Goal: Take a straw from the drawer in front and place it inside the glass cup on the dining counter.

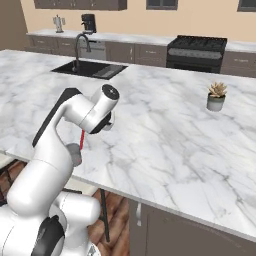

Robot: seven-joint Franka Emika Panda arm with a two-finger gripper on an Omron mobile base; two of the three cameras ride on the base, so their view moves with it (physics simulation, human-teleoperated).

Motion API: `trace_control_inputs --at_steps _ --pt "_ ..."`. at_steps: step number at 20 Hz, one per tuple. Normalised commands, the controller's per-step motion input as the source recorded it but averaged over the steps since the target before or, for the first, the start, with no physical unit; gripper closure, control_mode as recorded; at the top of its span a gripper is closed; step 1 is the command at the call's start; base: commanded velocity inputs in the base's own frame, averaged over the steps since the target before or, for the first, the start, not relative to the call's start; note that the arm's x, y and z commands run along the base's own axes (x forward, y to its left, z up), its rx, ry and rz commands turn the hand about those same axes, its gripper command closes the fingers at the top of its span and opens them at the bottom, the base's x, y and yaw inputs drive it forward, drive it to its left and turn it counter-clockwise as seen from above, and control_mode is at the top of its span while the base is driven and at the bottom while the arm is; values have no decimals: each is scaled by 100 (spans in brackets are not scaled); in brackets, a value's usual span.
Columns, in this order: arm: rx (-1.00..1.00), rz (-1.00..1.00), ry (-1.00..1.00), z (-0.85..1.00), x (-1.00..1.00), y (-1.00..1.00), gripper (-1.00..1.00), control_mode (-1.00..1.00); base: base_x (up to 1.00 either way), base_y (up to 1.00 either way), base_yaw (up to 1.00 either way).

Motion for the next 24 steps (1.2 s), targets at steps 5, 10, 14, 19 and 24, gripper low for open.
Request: trace_control_inputs --at_steps 5,10,14,19,24 --pt "9 1 -3 -21 12 58 100 -100 0 0 0" --pt "13 6 -16 -24 55 19 100 -100 0 0 0" --pt "12 31 -22 -41 36 11 100 -100 0 0 0" --pt "15 21 -8 -19 2 2 100 -100 0 0 0" --pt "13 14 -8 -3 13 1 100 -100 0 0 0"
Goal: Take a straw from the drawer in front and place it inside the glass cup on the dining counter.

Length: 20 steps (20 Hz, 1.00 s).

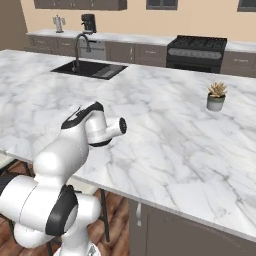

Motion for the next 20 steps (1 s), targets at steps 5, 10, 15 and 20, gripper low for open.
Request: trace_control_inputs --at_steps 5,10,15,20 --pt "7 10 -1 1 2 3 100 -100 0 0 0" --pt "1 12 -2 8 1 11 100 -100 0 0 0" --pt "0 10 -5 22 4 17 100 -100 0 0 0" --pt "0 12 -7 5 1 2 100 -100 0 0 0"
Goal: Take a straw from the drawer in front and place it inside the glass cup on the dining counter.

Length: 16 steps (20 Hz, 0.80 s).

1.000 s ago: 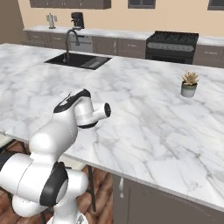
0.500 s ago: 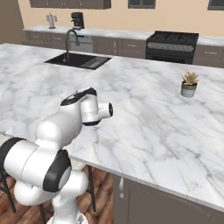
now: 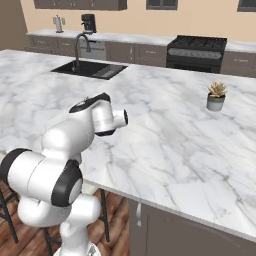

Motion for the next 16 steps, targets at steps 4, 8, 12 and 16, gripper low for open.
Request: trace_control_inputs --at_steps 4,8,12,16 --pt "0 15 -22 -20 12 9 100 -100 0 0 0" --pt "0 13 -15 -3 2 24 100 -100 0 0 0" --pt "4 8 -3 -11 1 28 100 -100 0 0 0" --pt "5 6 0 -41 16 24 100 -100 0 0 0"
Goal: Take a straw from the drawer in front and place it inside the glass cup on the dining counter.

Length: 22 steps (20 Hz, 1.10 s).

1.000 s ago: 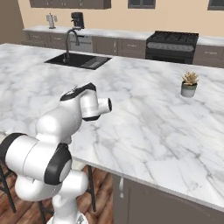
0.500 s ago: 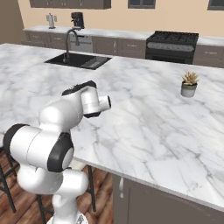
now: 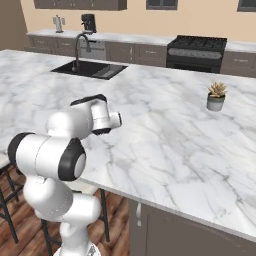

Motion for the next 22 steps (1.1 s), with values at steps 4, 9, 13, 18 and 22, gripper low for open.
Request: trace_control_inputs --at_steps 4,9,13,18,22 --pt "3 5 0 -37 35 21 100 -100 0 0 0" --pt "0 7 -1 -33 42 4 100 -100 0 0 0" --pt "0 11 -7 -25 34 -3 100 -100 0 0 0" --pt "0 13 -11 -24 37 0 100 -100 0 0 0" --pt "0 15 -12 -23 13 0 100 -100 0 0 0"
